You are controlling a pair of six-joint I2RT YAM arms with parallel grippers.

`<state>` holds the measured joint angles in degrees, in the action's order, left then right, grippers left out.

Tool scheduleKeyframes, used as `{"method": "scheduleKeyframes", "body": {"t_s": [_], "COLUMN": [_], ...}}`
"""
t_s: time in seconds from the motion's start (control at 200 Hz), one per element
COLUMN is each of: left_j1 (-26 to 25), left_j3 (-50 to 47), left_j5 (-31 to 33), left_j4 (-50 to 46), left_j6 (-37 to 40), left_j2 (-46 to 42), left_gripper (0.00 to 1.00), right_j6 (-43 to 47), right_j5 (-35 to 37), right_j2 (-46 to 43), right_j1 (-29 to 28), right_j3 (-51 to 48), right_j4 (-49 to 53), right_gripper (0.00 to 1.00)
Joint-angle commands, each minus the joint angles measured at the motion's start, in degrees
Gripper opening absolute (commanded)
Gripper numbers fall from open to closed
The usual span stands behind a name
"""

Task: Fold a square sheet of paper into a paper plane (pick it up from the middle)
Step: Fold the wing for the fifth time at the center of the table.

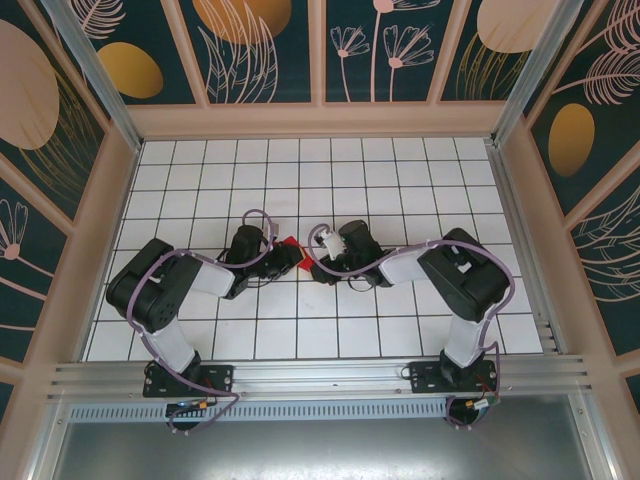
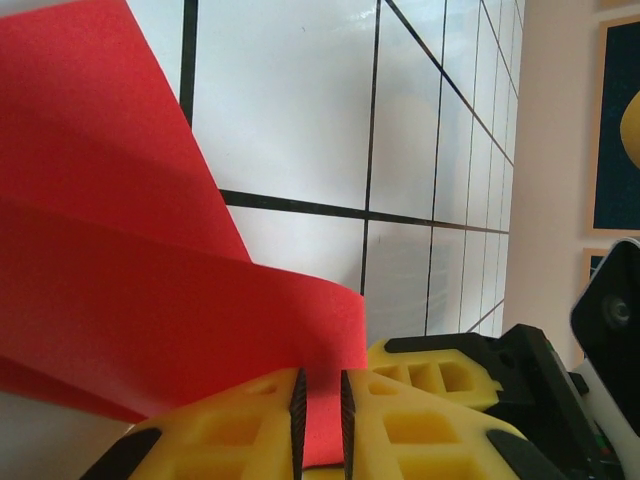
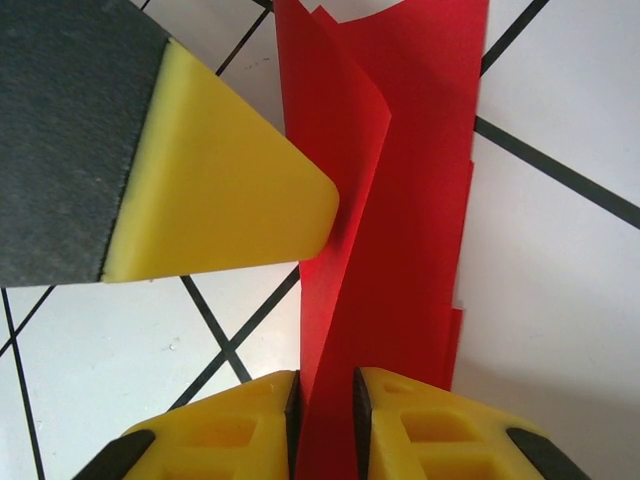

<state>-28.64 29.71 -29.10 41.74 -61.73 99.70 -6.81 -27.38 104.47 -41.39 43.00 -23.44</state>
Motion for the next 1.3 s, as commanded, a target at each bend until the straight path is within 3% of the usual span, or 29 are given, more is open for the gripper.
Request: {"method": "scheduleKeyframes", "body": {"t_s": [0.0,0.195,0.42,0.741,0.916,1.296], "left_j1": [-0.27,-0.24,-0.26,-0.21,-0.19,-0.19], "left_j3": [0.98,1.05,1.31,-1.53,-4.71,-8.17], "left_j5": [0.55,0.31,0.54,2.85,2.32,1.04], "left_j4": [-0.87,-1.09,-2.88,-6.94,-5.06,-0.72], "left_j6": [1.01,0.91,1.80,5.54,5.56,3.91], "left_j2": [0.36,0.08,-2.83,-10.69,-12.61,-11.40], "left_gripper": [0.21,0.21,0.21,0.23,0.23,0.23], "right_j6": [1.80,1.71,0.57,-10.29,-16.79,-18.77], "right_j5": [-2.40,-3.30,-5.57,-17.79,-19.53,-20.40], "right_j2": [1.54,2.58,2.21,2.71,4.42,7.92], "right_j1": [-0.70,-0.71,-0.32,1.72,2.54,2.45], "right_j3": [1.86,2.23,1.93,0.78,0.39,2.05], "right_j4": [0.59,0.65,-0.49,-9.04,-12.33,-10.31], "right_gripper": [0.23,0.17,0.00,0.00,0.00,0.00]}}
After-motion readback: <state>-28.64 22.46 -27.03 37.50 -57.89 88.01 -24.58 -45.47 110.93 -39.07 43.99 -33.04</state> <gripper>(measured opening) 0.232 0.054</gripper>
